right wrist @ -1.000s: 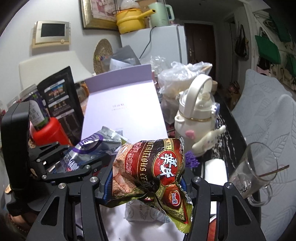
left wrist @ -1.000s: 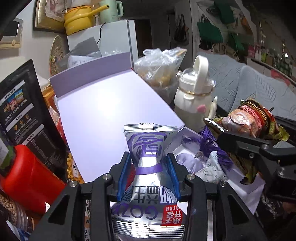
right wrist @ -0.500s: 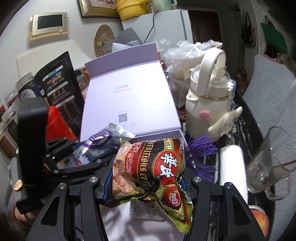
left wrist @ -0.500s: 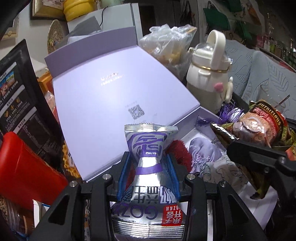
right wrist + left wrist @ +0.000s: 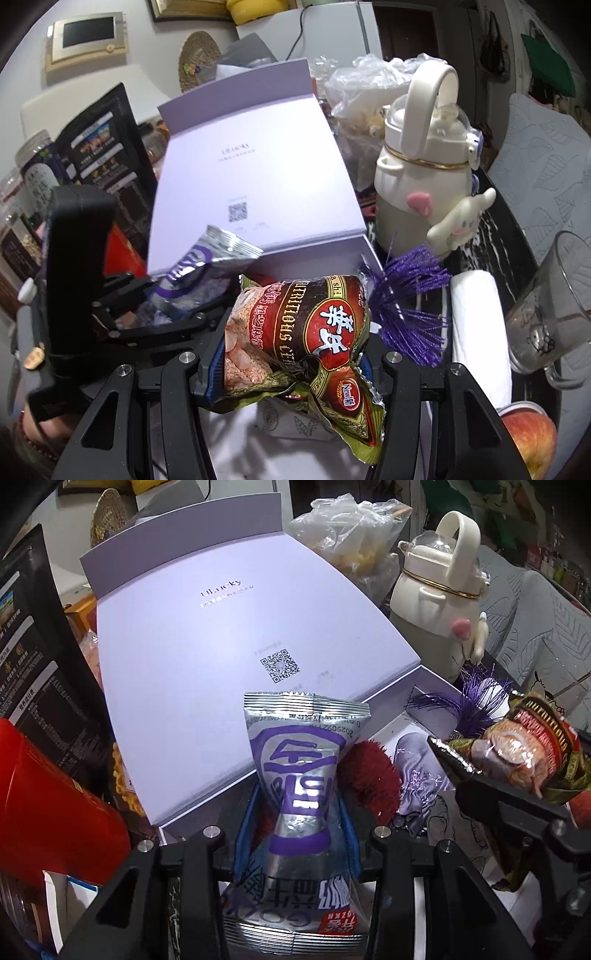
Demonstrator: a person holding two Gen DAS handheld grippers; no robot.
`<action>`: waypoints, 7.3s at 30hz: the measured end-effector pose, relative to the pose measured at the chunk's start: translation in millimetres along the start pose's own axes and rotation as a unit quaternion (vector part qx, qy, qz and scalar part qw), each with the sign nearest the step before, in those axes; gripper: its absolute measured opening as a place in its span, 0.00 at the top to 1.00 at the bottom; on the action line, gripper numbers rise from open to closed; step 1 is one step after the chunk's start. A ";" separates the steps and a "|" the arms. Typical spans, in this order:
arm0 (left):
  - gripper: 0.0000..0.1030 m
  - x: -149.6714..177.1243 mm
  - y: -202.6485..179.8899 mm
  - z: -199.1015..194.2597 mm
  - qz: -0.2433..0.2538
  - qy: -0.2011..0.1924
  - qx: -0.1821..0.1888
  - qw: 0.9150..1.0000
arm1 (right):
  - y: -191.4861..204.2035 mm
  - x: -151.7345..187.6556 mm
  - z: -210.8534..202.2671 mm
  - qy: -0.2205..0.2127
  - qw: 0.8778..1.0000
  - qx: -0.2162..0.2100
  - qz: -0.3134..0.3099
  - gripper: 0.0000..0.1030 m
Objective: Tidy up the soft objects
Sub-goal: 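Open the left gripper on the silver-purple packet while the right releases the brown-red bag, then withdraw both grippers from the gift box toward the table, then grasp the red candy packet with the left gripper while the right grasps the white cable, then lift the red packet and white cable and carry them over the gift box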
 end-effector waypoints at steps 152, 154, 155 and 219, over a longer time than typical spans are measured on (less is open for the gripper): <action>0.27 196.3 -245.5 -181.7 0.133 0.016 0.198 0.971 | -60.6 291.3 -273.8 -0.046 0.980 0.128 0.146 0.17; 0.27 196.1 -242.8 -177.2 0.136 0.019 0.187 0.973 | -61.7 290.7 -268.8 -0.043 0.981 0.124 0.145 0.17; 0.27 196.9 -240.3 -173.8 0.138 0.021 0.180 0.974 | -62.1 290.0 -266.0 -0.041 0.981 0.124 0.145 0.17; 0.64 200.3 -245.8 -172.9 0.202 0.001 0.233 0.951 | -84.7 305.2 -242.0 -0.029 0.965 0.233 0.114 0.49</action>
Point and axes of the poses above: each gripper's, at about its wrist camera, not at the fingertips, and z roughly the way its jaws point, y to its left, x to its underside, the point moved 10 cm from there along z, roughly the way its jaws point, and after that the axes turned 7 degrees about -x, right-handed, at the moved point
